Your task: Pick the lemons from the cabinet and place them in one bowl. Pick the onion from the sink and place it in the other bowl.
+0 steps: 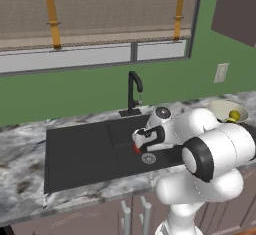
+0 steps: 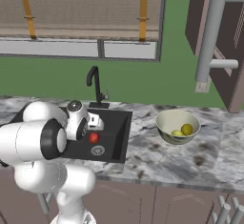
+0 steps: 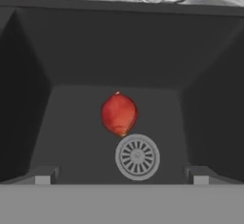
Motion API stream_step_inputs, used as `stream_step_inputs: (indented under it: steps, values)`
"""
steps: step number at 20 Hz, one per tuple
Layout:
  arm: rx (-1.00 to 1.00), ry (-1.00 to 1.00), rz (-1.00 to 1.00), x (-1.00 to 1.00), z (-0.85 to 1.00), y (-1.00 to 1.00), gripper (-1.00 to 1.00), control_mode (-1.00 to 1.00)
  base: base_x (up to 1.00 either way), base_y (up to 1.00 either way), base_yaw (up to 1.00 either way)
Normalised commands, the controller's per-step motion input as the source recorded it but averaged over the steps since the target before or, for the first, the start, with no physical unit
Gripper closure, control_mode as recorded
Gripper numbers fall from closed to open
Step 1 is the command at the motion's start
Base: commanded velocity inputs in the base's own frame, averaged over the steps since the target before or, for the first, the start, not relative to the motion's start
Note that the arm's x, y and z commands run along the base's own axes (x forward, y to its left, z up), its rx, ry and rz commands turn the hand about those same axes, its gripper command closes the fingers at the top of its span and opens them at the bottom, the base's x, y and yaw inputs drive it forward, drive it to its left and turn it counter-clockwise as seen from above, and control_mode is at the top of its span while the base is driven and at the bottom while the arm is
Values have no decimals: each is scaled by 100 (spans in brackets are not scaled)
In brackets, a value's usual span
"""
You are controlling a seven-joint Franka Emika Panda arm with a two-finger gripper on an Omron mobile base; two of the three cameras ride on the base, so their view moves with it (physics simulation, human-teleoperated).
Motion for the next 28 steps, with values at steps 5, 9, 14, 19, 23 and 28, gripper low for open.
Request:
stream_step_inputs:
  steps: [5,9,14,19,23,28]
  values:
    - [0,8,0,51,-49,7,-100,-100,0,0,0]
    - [0,11,0,51,-49,2,-100,-100,0,0,0]
    - [0,8,0,52,-46,1,-100,-100,0,0,0]
    - [0,6,0,45,-47,10,-100,-100,0,0,0]
    - [0,2,0,30,-27,21,-100,-100,0,0,0]
    - [2,2,0,20,-27,22,100,-100,0,0,0]
